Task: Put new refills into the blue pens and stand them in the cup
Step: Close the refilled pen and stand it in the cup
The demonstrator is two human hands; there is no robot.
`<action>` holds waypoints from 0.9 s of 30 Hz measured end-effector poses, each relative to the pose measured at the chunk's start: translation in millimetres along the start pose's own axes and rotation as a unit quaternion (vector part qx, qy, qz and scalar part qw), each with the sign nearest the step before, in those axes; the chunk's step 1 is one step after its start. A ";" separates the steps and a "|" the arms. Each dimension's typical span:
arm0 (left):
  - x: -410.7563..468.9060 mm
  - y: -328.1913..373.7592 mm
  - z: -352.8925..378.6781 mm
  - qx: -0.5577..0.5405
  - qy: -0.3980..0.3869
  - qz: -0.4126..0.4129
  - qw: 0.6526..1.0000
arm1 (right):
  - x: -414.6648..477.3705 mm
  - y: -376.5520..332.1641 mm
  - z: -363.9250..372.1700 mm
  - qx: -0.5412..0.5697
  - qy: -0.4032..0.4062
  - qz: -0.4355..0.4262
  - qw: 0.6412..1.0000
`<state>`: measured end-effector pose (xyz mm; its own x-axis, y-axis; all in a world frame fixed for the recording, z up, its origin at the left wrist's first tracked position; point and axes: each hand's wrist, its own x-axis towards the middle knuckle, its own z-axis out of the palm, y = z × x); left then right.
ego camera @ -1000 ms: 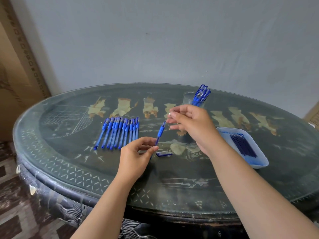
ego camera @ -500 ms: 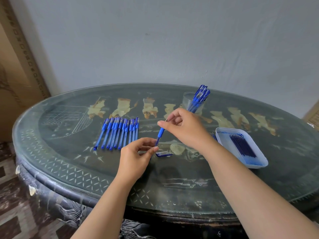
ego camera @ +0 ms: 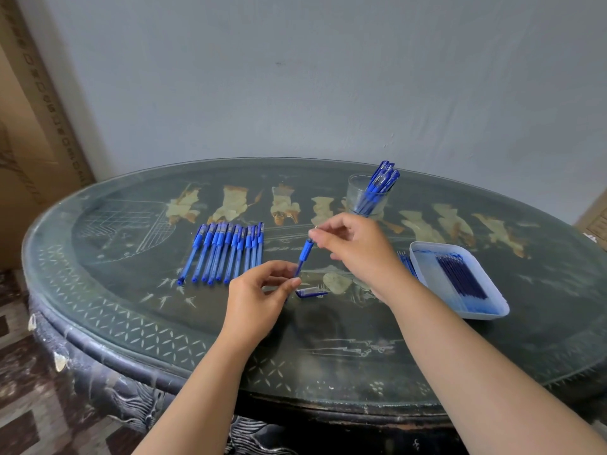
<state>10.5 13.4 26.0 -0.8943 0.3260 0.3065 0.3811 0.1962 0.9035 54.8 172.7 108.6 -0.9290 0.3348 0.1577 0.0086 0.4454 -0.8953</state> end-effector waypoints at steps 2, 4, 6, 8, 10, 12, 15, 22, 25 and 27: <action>-0.2 -0.1 0.2 -0.002 0.002 -0.001 1.000 | 0.5 0.2 1.5 0.006 0.021 0.014 1.000; -0.3 0.1 0.3 -0.003 0.004 -0.001 1.000 | 0.4 0.2 0.8 0.039 -0.001 0.024 0.999; -0.2 0.5 0.1 -0.002 0.003 0.000 1.000 | -0.5 0.8 0.6 0.039 -0.029 0.012 0.999; -0.2 0.5 0.0 -0.001 0.001 0.001 1.000 | -1.2 1.6 3.5 0.017 -0.007 0.003 1.000; -0.3 0.3 0.1 -0.001 0.000 0.001 1.000 | -0.8 1.4 6.3 0.011 0.022 0.013 1.000; -0.4 0.0 0.1 -0.004 0.003 0.000 1.000 | -0.9 0.4 5.6 0.050 0.006 0.026 0.998; -0.5 0.1 -0.6 -0.002 0.001 0.002 1.000 | -2.2 0.5 2.9 0.057 -0.030 0.013 0.998; -0.1 0.6 0.3 -0.008 0.007 -0.001 1.000 | -2.1 3.5 6.0 0.089 -0.019 0.039 0.995; 0.4 0.4 0.2 -0.006 0.003 -0.002 1.000 | -3.3 5.5 7.2 0.059 0.000 0.019 0.998; 0.3 0.1 0.3 -0.006 0.003 -0.002 1.000 | -2.6 6.4 9.1 0.052 0.030 0.031 0.998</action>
<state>10.3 13.8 26.1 -0.8973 0.3200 0.3039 0.3740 0.1860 0.9086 53.9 167.1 98.7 -0.9037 0.4099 0.1233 0.0230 0.3341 -0.9423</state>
